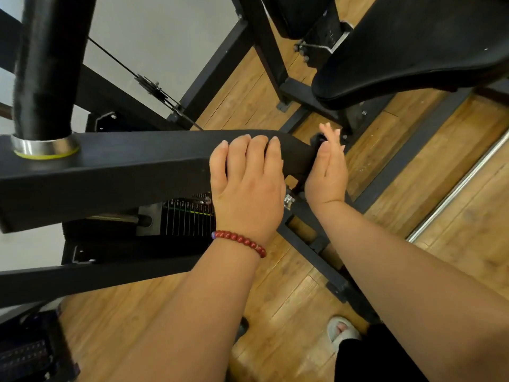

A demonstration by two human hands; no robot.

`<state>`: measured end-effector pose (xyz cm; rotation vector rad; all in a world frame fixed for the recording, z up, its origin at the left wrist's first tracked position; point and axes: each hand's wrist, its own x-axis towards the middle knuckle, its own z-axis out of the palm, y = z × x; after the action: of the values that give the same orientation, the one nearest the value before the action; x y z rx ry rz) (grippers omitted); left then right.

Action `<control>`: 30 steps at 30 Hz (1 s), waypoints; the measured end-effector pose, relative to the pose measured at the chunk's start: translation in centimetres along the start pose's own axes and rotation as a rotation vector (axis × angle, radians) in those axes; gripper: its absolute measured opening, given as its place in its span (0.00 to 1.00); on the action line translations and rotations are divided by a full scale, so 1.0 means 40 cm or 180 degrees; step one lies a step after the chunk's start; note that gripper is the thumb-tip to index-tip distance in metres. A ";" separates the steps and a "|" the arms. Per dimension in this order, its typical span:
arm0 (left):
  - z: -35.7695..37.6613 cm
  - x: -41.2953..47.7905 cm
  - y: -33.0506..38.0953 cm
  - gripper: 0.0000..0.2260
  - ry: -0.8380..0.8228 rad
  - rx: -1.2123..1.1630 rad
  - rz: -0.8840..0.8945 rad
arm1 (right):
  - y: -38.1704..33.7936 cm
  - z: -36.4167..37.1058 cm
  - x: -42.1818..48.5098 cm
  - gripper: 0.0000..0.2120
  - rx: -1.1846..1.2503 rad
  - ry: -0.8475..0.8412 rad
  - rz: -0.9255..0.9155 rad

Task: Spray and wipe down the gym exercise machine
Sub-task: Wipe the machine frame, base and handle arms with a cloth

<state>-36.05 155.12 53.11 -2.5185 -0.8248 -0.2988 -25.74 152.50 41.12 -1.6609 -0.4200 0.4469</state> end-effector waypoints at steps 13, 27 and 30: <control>0.045 0.002 0.051 0.16 0.0199 0.0461 0.0140 | 0.017 0.000 -0.009 0.25 0.0129 0.0075 0.0064; 0.192 -0.034 0.119 0.27 0.0408 0.0902 0.0340 | 0.195 -0.051 0.027 0.23 -0.0074 -0.0426 -0.0942; 0.224 -0.039 0.134 0.26 0.0502 0.1009 0.0278 | 0.292 -0.060 0.025 0.25 -0.0127 -0.0412 -0.0968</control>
<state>-33.56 154.98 42.86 -2.1968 -0.6427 -0.3065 -23.42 149.44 29.78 -1.5779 -0.7694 0.3208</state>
